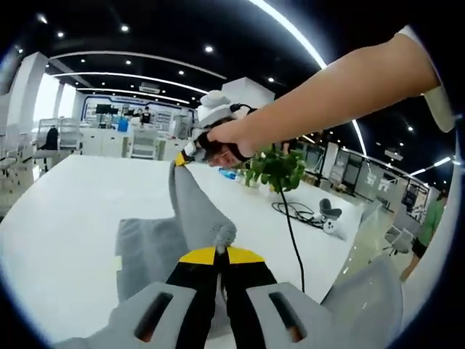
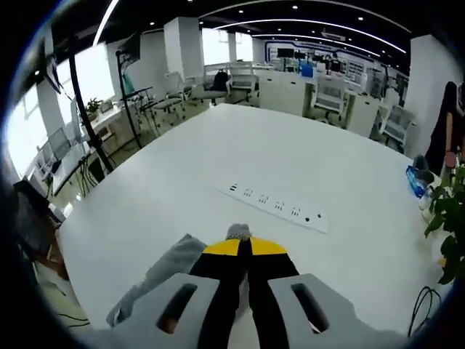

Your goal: Fold the towel on the table until its edges align and the towel forms a compact rectangular stack.

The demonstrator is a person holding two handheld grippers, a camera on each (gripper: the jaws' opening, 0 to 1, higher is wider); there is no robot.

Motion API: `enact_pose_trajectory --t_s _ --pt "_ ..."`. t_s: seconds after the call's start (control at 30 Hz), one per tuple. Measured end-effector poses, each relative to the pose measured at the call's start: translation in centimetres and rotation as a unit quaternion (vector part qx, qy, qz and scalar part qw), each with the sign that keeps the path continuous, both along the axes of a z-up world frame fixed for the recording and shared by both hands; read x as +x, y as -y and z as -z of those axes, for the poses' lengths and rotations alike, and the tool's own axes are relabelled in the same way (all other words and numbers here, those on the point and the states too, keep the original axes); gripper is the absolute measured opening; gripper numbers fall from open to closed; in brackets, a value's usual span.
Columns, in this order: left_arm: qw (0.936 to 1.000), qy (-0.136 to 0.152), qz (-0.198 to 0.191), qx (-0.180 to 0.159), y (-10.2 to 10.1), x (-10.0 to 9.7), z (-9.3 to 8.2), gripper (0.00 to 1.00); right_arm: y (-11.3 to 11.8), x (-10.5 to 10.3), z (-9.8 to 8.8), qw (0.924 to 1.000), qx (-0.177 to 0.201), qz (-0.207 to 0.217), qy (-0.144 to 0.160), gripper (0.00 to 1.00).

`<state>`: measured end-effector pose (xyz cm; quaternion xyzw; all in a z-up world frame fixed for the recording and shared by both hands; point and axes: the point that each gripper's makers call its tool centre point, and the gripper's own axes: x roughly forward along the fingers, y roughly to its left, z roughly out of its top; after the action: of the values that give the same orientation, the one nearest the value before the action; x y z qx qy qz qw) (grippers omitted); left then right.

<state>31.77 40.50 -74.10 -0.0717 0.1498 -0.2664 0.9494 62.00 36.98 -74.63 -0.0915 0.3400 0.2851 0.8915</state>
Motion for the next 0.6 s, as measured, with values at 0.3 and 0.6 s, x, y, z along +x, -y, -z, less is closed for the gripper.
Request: enact_pose_trajectory --t_s 0.3,0.6 --pt "0.9999 -0.005 -0.011 0.009 -2.0 -0.4 0.8 0.02 -3.1 -0.4 0.6 0.9998 0.001 -0.021 -0.002 0.00" --pt "0.9992 -0.026 -0.028 0.014 -3.7 -1.0 2.1 0.02 -4.7 -1.2 1.9 0.9994 -0.003 -0.033 -0.002 0.00"
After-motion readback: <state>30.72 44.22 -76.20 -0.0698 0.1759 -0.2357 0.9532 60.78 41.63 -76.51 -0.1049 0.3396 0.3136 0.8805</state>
